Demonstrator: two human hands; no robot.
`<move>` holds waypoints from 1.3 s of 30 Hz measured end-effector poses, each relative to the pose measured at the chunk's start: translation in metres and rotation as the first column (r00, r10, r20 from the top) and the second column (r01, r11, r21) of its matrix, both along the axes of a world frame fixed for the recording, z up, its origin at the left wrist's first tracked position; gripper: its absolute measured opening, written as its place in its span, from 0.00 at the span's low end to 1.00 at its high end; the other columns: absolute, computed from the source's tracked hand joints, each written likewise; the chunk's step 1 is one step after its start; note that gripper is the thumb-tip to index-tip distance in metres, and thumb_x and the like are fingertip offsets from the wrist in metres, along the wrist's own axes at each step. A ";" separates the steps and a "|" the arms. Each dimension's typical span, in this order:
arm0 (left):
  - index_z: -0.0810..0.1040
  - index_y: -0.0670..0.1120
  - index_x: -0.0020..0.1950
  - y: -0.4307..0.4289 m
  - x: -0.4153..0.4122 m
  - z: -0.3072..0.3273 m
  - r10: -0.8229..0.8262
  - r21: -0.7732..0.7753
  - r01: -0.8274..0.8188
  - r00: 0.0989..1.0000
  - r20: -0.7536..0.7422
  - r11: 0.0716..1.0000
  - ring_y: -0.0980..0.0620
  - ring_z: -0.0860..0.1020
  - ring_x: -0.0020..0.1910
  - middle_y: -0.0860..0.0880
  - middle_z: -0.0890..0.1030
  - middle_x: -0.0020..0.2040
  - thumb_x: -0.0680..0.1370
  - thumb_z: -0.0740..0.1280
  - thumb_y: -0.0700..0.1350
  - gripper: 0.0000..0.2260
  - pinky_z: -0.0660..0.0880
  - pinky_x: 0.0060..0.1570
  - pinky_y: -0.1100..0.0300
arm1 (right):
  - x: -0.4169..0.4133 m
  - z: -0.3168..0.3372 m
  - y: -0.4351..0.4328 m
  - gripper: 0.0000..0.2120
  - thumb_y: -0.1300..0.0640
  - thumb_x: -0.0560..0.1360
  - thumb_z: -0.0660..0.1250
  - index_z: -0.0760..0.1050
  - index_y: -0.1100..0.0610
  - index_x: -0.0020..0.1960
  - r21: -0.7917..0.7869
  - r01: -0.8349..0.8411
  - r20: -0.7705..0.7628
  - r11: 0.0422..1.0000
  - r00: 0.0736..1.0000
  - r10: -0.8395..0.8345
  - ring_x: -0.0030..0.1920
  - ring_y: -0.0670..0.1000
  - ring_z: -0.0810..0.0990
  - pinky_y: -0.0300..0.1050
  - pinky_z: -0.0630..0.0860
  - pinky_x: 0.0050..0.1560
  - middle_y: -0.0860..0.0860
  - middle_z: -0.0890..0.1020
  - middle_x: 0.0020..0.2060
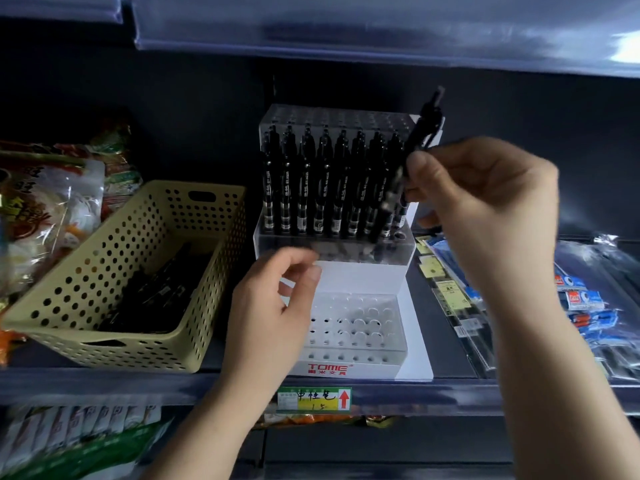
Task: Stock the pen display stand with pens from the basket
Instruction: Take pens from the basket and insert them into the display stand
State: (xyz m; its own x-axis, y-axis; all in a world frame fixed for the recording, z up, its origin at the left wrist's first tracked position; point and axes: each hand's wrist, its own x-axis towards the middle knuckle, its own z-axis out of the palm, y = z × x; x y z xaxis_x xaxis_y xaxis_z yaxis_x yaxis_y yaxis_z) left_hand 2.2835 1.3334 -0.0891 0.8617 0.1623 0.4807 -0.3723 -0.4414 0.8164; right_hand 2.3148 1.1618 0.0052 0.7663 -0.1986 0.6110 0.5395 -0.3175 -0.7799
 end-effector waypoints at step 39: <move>0.73 0.42 0.64 0.087 0.007 0.009 0.425 0.662 -0.077 0.820 -0.383 0.745 0.43 0.76 0.58 0.43 0.79 0.60 0.82 0.55 0.47 0.16 0.71 0.54 0.52 | 0.018 -0.019 -0.015 0.13 0.47 0.69 0.72 0.73 0.55 0.38 -0.488 0.321 -0.022 0.812 0.925 -0.379 0.30 0.45 0.74 0.41 0.63 0.32 0.43 0.75 0.27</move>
